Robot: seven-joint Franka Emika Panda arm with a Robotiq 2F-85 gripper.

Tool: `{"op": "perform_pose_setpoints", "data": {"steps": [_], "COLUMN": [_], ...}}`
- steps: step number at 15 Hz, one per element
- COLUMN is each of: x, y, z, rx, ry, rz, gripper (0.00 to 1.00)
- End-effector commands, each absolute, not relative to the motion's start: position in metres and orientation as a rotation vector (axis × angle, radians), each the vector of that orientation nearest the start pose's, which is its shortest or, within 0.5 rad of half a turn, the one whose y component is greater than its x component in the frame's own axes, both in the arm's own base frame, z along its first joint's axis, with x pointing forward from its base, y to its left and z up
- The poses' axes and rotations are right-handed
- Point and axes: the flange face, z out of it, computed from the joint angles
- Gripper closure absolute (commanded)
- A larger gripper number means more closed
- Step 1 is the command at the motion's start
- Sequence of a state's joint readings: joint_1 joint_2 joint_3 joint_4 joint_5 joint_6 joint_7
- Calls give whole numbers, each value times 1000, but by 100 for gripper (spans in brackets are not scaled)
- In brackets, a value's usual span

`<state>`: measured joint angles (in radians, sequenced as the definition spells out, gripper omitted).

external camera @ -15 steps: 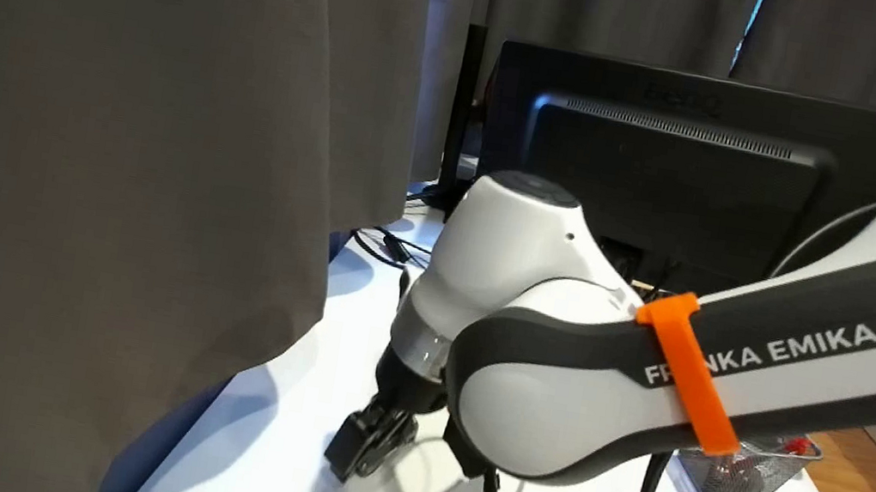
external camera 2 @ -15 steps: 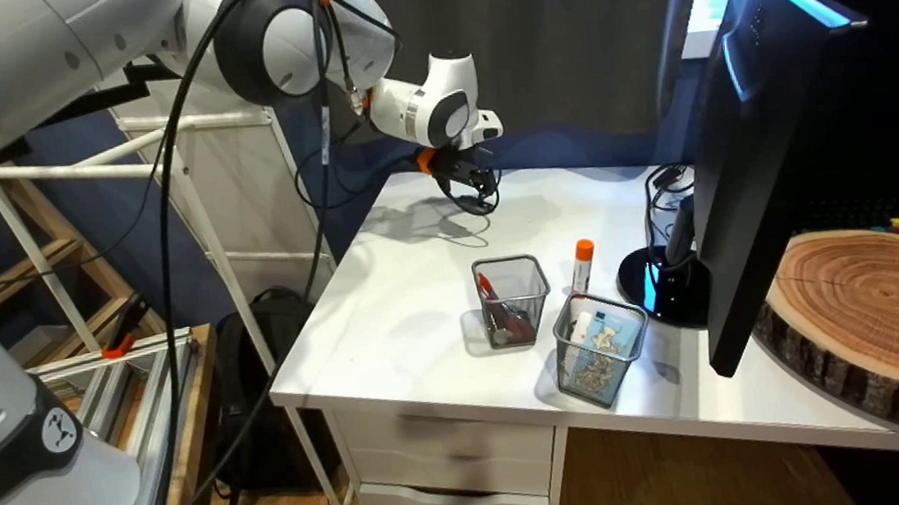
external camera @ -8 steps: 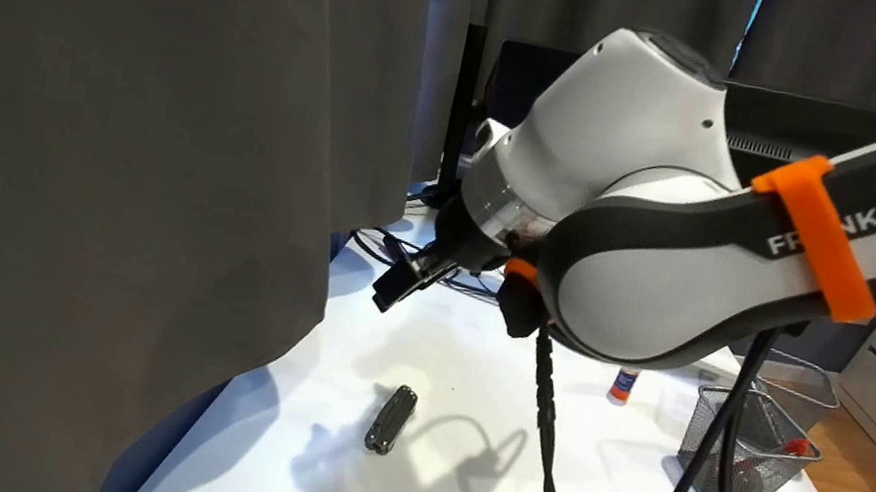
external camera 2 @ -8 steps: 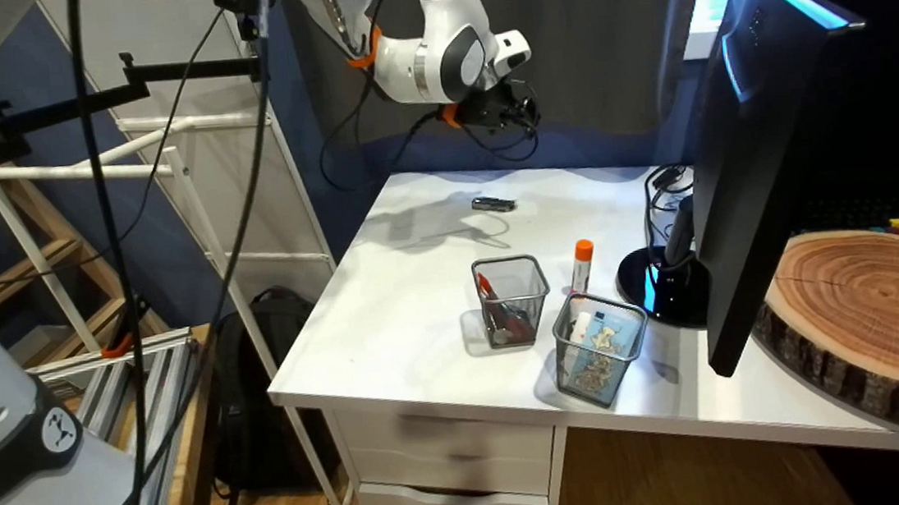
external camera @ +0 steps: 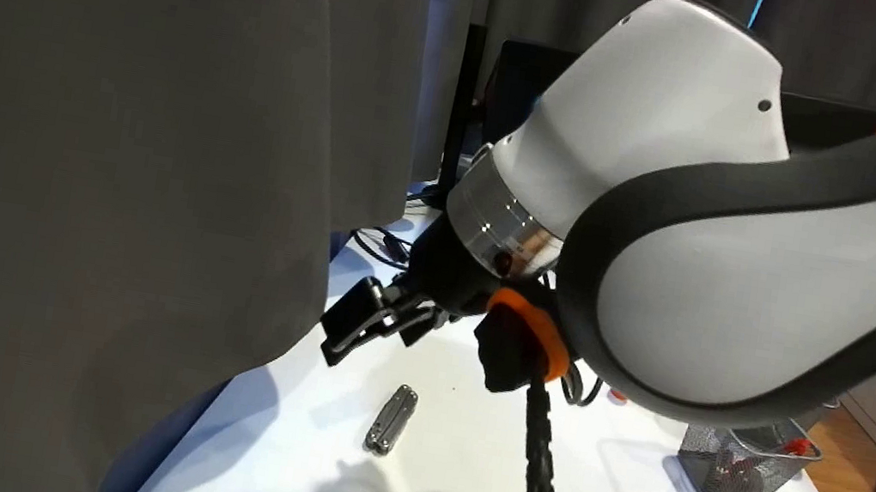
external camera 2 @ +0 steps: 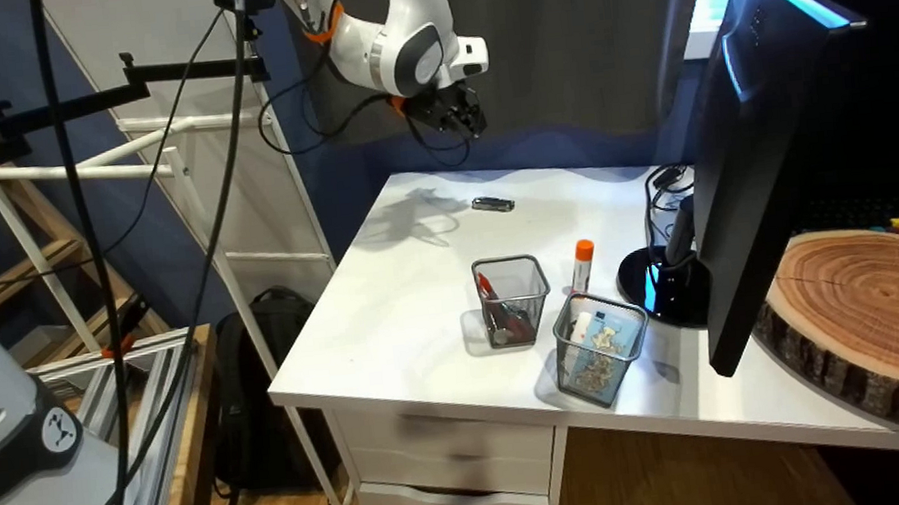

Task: Put the remote into the basket

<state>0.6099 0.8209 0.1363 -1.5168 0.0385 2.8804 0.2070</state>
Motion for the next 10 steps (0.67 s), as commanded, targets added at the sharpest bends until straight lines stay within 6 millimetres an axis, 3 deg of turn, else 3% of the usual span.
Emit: {"op": "perform_pose_setpoints", "data": {"steps": [1,6,10], "x": [556,557,555], "y": [489,493,488], "z": [218,172,162], "rx": [-2721,-2833,-2846], "ry": [-486,-428,-414], "rz": [-541,-619,-573], "gripper": [0,0,0]}}
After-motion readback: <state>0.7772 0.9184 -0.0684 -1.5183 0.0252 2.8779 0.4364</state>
